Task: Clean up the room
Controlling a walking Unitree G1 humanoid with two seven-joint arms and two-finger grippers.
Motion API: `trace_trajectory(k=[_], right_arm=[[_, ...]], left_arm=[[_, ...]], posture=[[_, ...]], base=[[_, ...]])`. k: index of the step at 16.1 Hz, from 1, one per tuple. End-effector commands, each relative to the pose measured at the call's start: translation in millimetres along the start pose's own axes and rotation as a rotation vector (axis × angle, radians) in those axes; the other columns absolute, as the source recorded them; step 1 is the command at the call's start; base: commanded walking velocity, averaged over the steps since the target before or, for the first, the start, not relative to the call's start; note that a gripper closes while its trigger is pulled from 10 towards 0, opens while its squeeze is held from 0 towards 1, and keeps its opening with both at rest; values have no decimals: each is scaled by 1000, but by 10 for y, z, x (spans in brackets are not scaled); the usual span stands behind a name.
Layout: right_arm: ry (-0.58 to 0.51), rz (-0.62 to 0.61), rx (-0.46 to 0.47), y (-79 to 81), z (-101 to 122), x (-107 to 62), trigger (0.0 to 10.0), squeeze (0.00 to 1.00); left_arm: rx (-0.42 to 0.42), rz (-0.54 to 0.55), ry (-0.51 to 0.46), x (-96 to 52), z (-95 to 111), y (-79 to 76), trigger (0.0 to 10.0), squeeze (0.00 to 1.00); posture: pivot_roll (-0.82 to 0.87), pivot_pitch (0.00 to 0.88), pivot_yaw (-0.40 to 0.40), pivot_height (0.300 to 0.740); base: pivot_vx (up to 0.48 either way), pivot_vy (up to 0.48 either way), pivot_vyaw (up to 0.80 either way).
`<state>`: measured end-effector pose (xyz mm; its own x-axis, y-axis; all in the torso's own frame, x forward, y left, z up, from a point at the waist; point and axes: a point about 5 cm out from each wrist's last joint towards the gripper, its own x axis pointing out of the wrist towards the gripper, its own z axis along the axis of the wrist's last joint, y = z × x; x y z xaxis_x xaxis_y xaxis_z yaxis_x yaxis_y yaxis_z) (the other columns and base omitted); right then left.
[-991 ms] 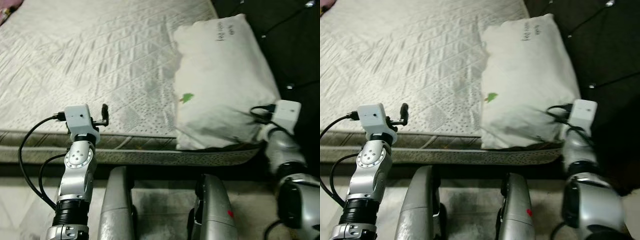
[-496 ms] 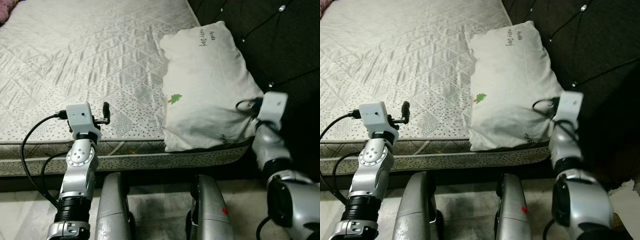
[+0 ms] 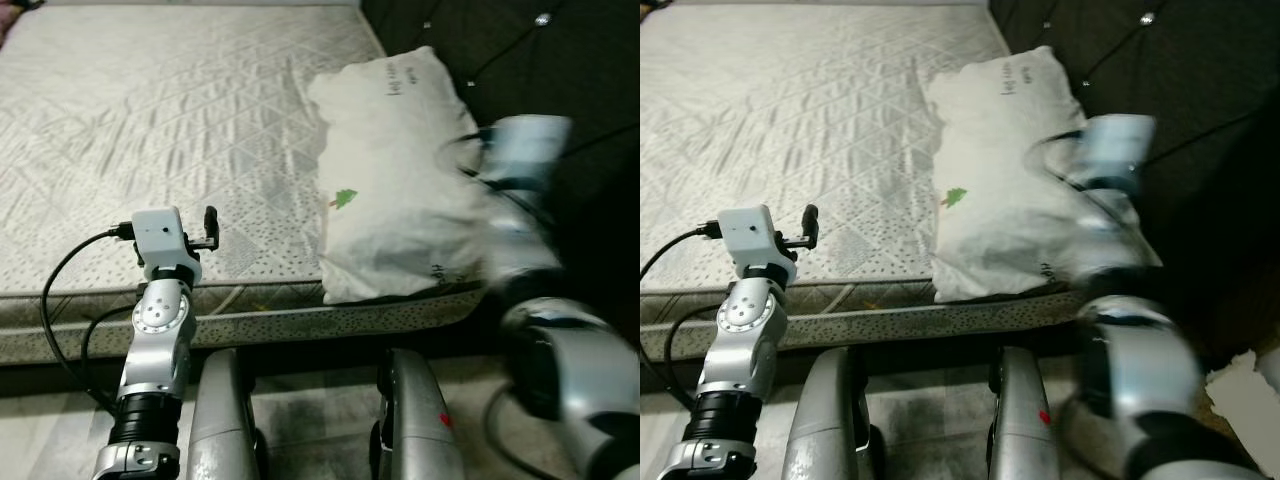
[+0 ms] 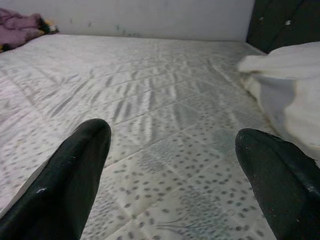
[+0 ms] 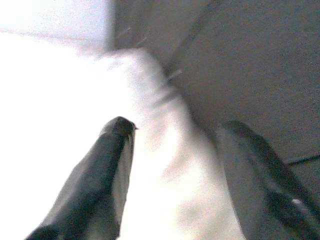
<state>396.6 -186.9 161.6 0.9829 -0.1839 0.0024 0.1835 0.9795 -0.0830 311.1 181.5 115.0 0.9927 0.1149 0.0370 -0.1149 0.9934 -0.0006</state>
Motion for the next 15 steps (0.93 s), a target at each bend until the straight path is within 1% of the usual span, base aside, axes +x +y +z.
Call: trace_trajectory(k=[1, 2, 3, 4, 5, 7, 8, 9, 10, 11, 12, 13, 14, 15], right_arm=[[126, 31, 27, 81, -187, -39, 10000, 1000], [222, 69, 57, 213, -325, -92, 10000, 1000], [336, 101, 137, 348, -492, -175, 10000, 1000], [431, 119, 177, 439, -625, -252, 10000, 1000], [452, 123, 218, 465, -646, -267, 10000, 1000], [438, 121, 222, 455, -605, -243, 10000, 1000], [352, 112, 216, 412, -473, -175, 10000, 1000], [310, 114, 208, 398, -409, -147, 10000, 1000], [176, 125, 208, 374, -210, -81, 10000, 1000], [53, 144, 201, 359, -71, -65, 10000, 1000], [-79, 196, 173, 376, 4, -119, 10000, 1000], [-160, 241, 144, 413, 10, -200, 10000, 1000], [-187, 242, 127, 423, 1, -242, 10000, 1000], [-249, 262, 90, 479, -33, -388, 10000, 0]], left_arm=[[9, -1, -5, 25, 20, -7, 10000, 0], [8, 1, -7, 25, 24, -6, 10000, 0], [7, 4, -8, 20, 27, -8, 10000, 0], [3, 8, -6, 19, 25, -9, 10000, 0], [0, 13, -5, 23, 23, -7, 10000, 0], [-2, 15, -3, 44, 22, -9, 10000, 0], [-2, 12, -8, 54, 30, -23, 10000, 0], [-3, 10, -11, 59, 36, -28, 10000, 0], [-6, 11, -24, 76, 58, -34, 10000, 0], [-11, 21, -42, 86, 89, -25, 10000, 0], [-17, 30, -55, 93, 108, -20, 10000, 0], [-21, 36, -57, 91, 107, -19, 10000, 0], [-27, 39, -57, 90, 106, -23, 10000, 0], [-39, 44, -57, 89, 105, -32, 10000, 0]], posture=[[114, 27, -3, 538], [119, 28, -6, 538], [128, 31, -12, 538], [132, 31, -16, 538], [132, 28, -20, 538], [125, 21, -19, 538], [123, 16, -18, 538], [120, 13, -16, 538], [114, 1, -12, 538], [110, 0, -11, 538], [104, 0, -9, 538], [97, 0, -11, 538], [93, 0, -10, 538], [82, 0, -4, 538]], base=[[0, 0, 0], [0, 0, 0], [0, 0, 0], [0, 0, 0], [0, 0, 0], [0, 0, 0], [0, 0, 0], [0, 0, 0], [0, 0, 0], [0, 0, 0], [0, 0, 0], [0, 0, 0], [0, 0, 0], [0, 0, 0]])
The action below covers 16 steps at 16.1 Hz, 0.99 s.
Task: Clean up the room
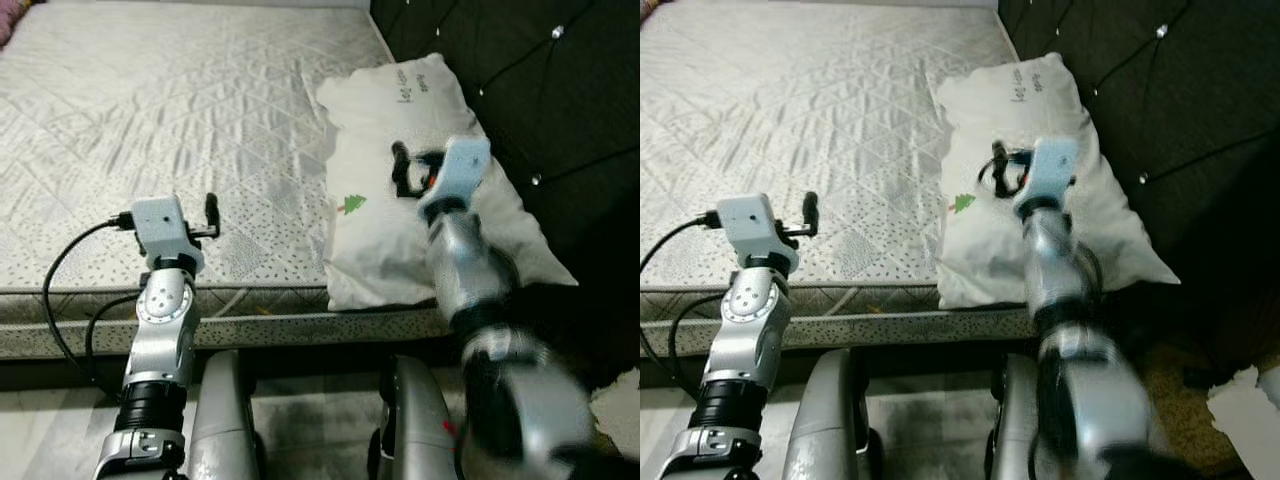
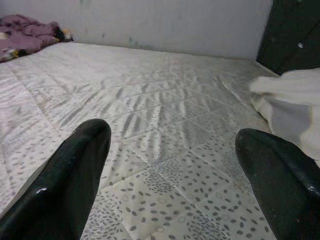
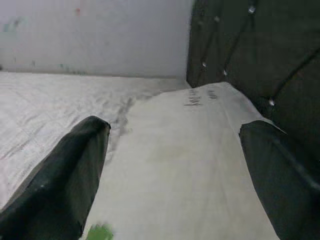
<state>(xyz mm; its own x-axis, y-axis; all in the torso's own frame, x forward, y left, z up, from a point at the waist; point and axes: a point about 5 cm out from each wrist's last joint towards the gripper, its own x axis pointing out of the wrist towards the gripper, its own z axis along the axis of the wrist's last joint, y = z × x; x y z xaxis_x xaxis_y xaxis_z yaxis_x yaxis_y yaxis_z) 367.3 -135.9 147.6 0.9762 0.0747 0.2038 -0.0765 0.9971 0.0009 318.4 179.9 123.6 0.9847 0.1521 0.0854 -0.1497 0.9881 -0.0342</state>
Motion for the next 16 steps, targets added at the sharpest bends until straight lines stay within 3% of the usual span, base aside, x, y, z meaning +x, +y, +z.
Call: trace_trajectory(k=[1, 4, 11, 16], right_arm=[[-57, 33, -28, 84, 60, -58, 10000, 0], [-82, 42, -13, 182, 36, -220, 10000, 0], [-73, 45, 9, 213, 101, -260, 10000, 0], [-62, 62, -14, 183, 109, -265, 10000, 0]], left_arm=[[-12, 7, -12, 13, 27, -13, 10000, 0], [-18, -8, -19, 17, 55, -35, 10000, 0], [-18, 21, -28, -36, 53, 24, 10000, 0], [-19, -7, -34, -31, 29, -90, 10000, 0]], posture=[[73, 0, 2, 538], [54, 0, 16, 566], [68, 0, 4, 647], [49, 5, -3, 699]], base=[[0, 0, 0], [0, 0, 0], [0, 0, 0], [0, 0, 0]])
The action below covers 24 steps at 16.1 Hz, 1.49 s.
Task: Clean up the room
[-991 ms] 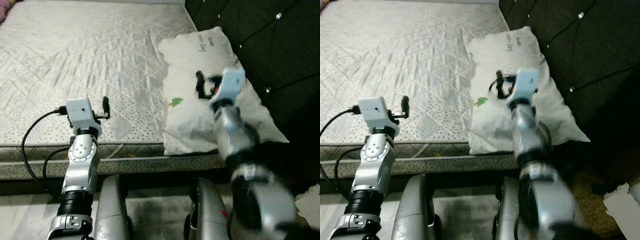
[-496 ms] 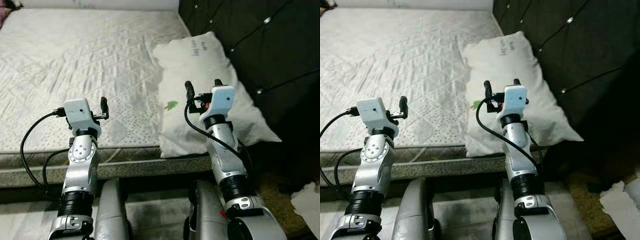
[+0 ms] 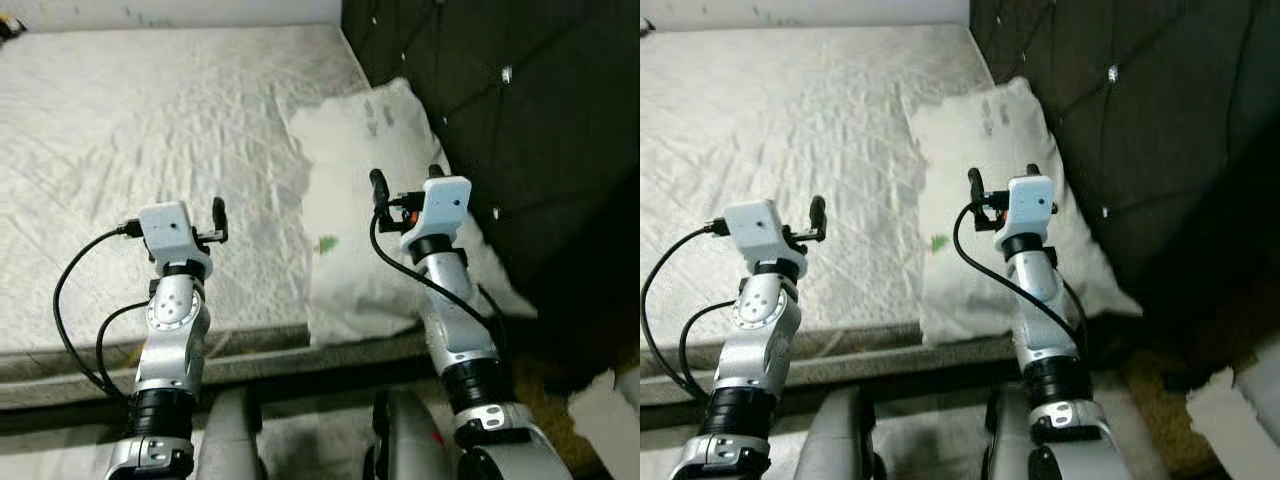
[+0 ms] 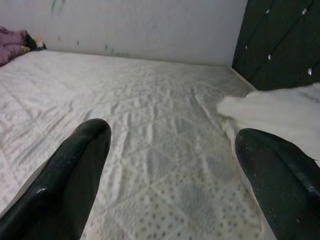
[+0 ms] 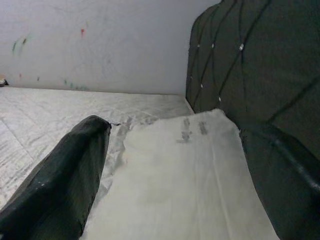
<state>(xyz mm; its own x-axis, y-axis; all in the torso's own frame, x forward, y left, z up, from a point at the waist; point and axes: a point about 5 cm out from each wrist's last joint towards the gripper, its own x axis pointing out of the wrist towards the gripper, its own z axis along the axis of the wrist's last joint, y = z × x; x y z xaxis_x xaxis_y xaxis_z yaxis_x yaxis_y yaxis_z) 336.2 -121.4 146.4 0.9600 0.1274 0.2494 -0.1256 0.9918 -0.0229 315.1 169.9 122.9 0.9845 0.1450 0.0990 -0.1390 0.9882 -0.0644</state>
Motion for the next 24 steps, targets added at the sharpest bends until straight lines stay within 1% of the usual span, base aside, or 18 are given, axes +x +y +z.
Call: trace_trajectory(k=[1, 2, 4, 6, 9, 10, 12, 14, 15, 16, 18, 20, 22, 24], right_arm=[[-12, 6, -1, 11, 58, 34, 10000, 0], [-8, 6, 0, 27, 57, 24, 10000, 0], [8, 19, 10, 65, 23, -8, 10000, 0], [20, 24, 18, 94, -7, -23, 10000, 0], [28, 24, 20, 105, -3, 5, 10000, 0], [30, 25, 21, 107, -6, 8, 10000, 0], [32, 27, 20, 108, -4, 8, 10000, 0], [42, 22, 18, 95, -16, -11, 10000, 0], [55, -1, 33, 63, -40, -40, 10000, 0], [77, -17, 52, 29, -69, -69, 10000, 0], [90, -24, 51, 5, -100, -99, 10000, 0], [83, 6, -6, 7, -88, -110, 10000, 0], [75, -32, 0, -25, -75, -107, 10000, 0], [80, -17, 23, -14, -75, -97, 10000, 0]], left_arm=[[16, 7, -29, 19, 42, 12, 10000, 0], [23, 27, -25, 20, 32, 36, 10000, 0], [26, 36, -12, 24, -2, 23, 10000, 0], [20, 22, -19, 60, 18, 6, 10000, 0], [14, 23, -28, 106, 48, -31, 10000, 0], [10, 26, -23, 101, 31, -43, 10000, 0], [-33, 5, -2, 38, -33, -94, 10000, 0], [-52, 3, 8, 6, -61, -94, 10000, 0], [-58, 18, -1, -21, -53, -60, 10000, 0], [-55, 24, 3, -37, -67, -14, 10000, 0], [-50, 20, 7, -51, -73, 10, 10000, 0], [-44, 7, 15, -55, -77, -17, 10000, 0], [-48, -1, 16, -61, -76, -50, 10000, 0], [-55, -7, 18, -64, -72, -66, 10000, 0]], posture=[[47, 5, -3, 704], [37, 7, -4, 713], [36, 14, -8, 737], [34, 19, -11, 740], [30, 31, -19, 740], [30, 34, -20, 740], [25, 47, -26, 740], [25, 52, -30, 740], [25, 62, -31, 740], [25, 69, -32, 740], [24, 77, -29, 740], [22, 90, -25, 740], [22, 93, -24, 740], [22, 95, -24, 740]], base=[[0, 0, 0], [0, 0, 0], [0, 0, 0], [0, 0, 0], [0, 0, 0], [0, 0, 0], [0, 0, 0], [0, 0, 0], [0, 0, 0], [0, 0, 0], [0, 0, 0], [0, 0, 0], [0, 0, 0], [0, 0, 0]])
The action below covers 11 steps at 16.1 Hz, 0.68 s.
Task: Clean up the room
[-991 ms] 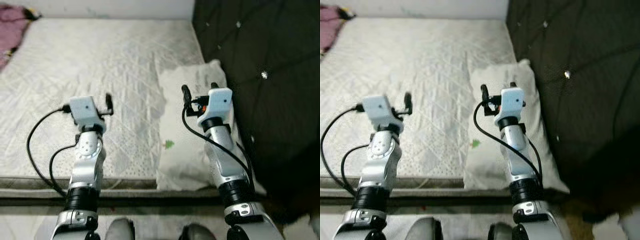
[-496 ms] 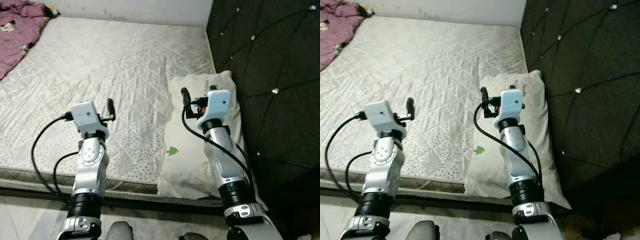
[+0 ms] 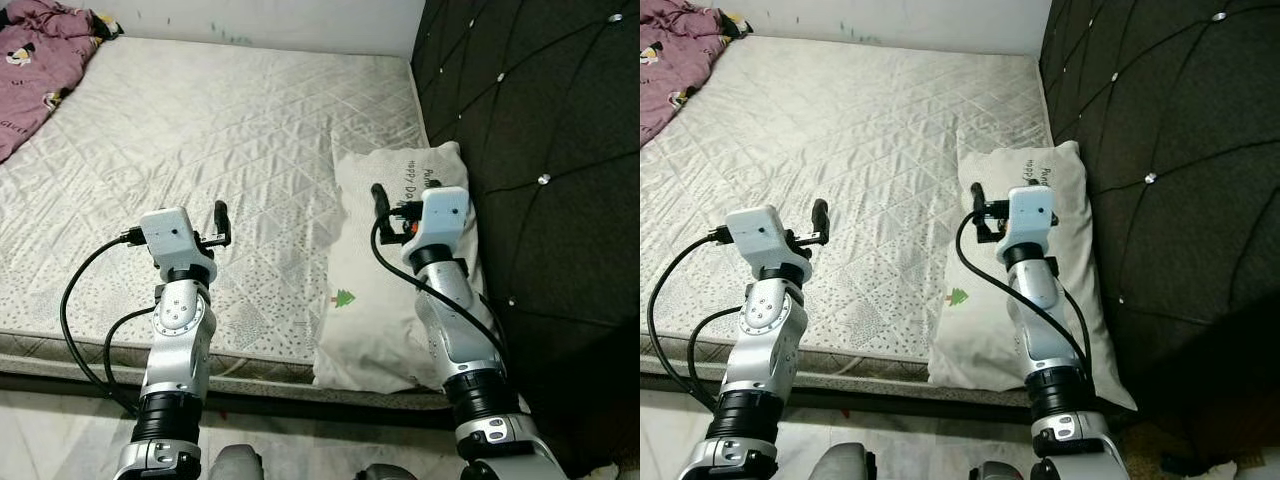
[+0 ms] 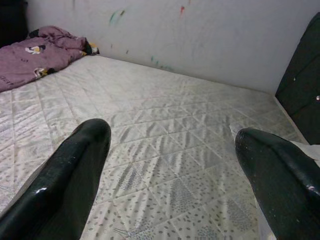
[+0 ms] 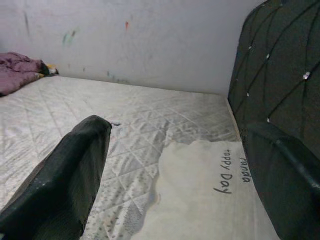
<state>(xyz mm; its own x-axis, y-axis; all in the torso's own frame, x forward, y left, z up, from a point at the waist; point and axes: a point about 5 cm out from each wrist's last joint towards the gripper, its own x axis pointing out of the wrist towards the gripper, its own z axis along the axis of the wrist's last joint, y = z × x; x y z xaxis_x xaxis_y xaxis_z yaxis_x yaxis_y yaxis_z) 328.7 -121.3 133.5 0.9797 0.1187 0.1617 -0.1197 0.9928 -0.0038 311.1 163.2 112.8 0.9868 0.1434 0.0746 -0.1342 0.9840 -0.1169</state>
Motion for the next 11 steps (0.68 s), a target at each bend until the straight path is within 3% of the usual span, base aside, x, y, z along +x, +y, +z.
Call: trace_trajectory(k=[1, 5, 11], right_arm=[[-1, -1, 9, -18, 23, 5, 10000, 0], [20, -5, 2, -10, -8, 1, 10000, 0], [36, -4, 0, -24, -38, -3, 10000, 0]], left_arm=[[-3, -7, -5, -9, 26, -9, 10000, 0], [-7, -2, -5, -18, 25, -6, 10000, 0], [-5, -13, -5, -7, 25, -30, 10000, 0]], posture=[[24, 96, -27, 740], [26, 98, -33, 740], [24, 85, -31, 740]], base=[[0, 0, 0], [0, 221, 0], [0, 336, -563]])
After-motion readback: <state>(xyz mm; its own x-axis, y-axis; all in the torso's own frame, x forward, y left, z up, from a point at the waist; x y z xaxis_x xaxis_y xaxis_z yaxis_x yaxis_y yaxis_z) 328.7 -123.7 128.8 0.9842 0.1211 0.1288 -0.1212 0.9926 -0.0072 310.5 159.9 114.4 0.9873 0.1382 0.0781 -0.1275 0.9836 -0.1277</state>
